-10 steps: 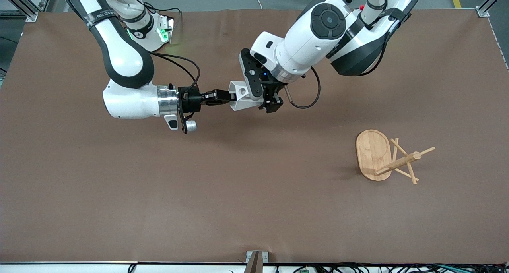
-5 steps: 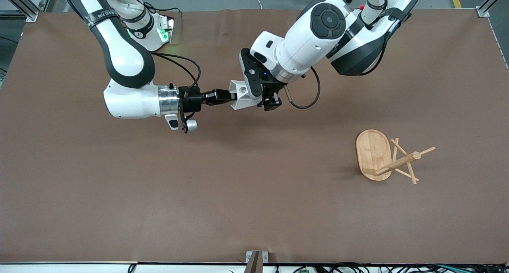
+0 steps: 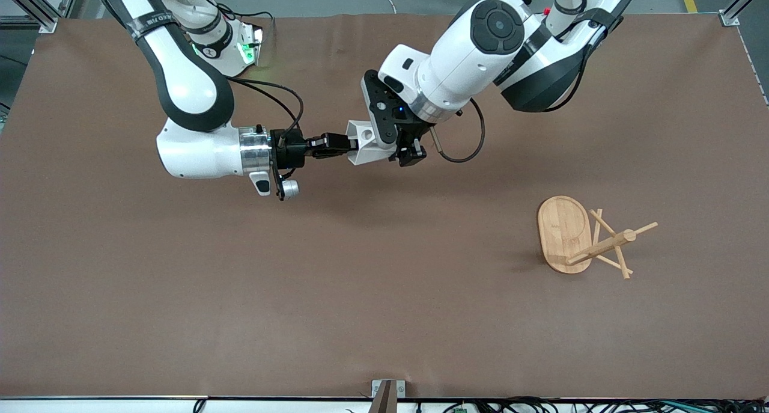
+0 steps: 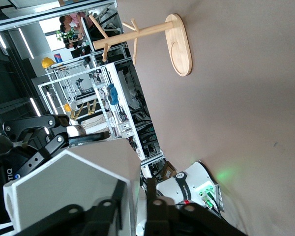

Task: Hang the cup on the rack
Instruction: 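Open the right gripper and withdraw it while the left gripper lifts the cup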

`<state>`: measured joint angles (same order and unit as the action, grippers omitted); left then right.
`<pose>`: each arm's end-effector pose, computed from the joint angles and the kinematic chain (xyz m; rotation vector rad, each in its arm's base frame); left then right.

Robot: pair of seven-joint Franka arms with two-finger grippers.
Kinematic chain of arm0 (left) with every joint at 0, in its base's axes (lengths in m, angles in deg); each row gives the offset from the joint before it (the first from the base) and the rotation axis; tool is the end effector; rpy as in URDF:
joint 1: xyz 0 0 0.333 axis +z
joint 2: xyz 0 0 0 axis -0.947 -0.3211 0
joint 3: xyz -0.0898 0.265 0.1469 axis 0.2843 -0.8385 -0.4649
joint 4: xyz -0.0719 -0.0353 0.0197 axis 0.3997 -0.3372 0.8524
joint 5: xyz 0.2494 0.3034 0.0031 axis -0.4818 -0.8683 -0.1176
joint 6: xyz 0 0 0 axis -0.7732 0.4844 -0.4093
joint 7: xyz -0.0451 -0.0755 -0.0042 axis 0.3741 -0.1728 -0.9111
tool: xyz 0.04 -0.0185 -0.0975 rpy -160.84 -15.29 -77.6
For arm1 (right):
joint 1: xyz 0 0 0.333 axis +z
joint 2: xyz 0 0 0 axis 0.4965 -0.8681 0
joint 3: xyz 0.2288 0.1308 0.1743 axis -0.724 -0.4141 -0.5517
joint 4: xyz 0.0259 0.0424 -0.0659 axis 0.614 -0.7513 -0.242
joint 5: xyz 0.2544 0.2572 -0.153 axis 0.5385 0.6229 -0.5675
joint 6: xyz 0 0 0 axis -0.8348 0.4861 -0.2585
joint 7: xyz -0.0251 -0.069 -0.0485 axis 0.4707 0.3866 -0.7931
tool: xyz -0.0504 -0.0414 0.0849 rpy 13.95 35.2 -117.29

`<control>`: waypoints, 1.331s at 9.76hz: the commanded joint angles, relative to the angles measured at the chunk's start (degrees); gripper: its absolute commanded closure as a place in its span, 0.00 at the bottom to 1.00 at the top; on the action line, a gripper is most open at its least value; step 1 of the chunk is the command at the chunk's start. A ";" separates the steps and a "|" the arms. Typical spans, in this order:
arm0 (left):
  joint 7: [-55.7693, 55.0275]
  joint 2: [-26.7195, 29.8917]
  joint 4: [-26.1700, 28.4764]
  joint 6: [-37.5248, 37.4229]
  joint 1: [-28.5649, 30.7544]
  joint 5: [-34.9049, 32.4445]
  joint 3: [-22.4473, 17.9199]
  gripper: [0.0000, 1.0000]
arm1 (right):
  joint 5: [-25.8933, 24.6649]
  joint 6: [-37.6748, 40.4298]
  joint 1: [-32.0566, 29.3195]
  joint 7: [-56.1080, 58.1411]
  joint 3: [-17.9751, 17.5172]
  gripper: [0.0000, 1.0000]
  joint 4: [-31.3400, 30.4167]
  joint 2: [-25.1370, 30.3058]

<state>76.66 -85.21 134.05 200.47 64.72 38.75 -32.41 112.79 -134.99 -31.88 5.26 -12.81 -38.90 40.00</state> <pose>0.5024 -0.4552 0.5228 2.2256 -1.6576 0.2502 0.5345 0.3202 0.4001 -1.8637 0.1138 0.3588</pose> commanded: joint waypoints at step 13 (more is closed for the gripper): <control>-44.73 6.66 1.51 -10.73 5.83 -7.82 -0.34 0.83 | -60.62 10.05 -5.89 -7.91 25.79 0.00 6.84 6.06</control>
<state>33.09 -78.35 133.93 190.24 68.71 32.06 -32.73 59.82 -125.13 -38.09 -1.39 10.81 -34.35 45.09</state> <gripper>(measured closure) 0.247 0.000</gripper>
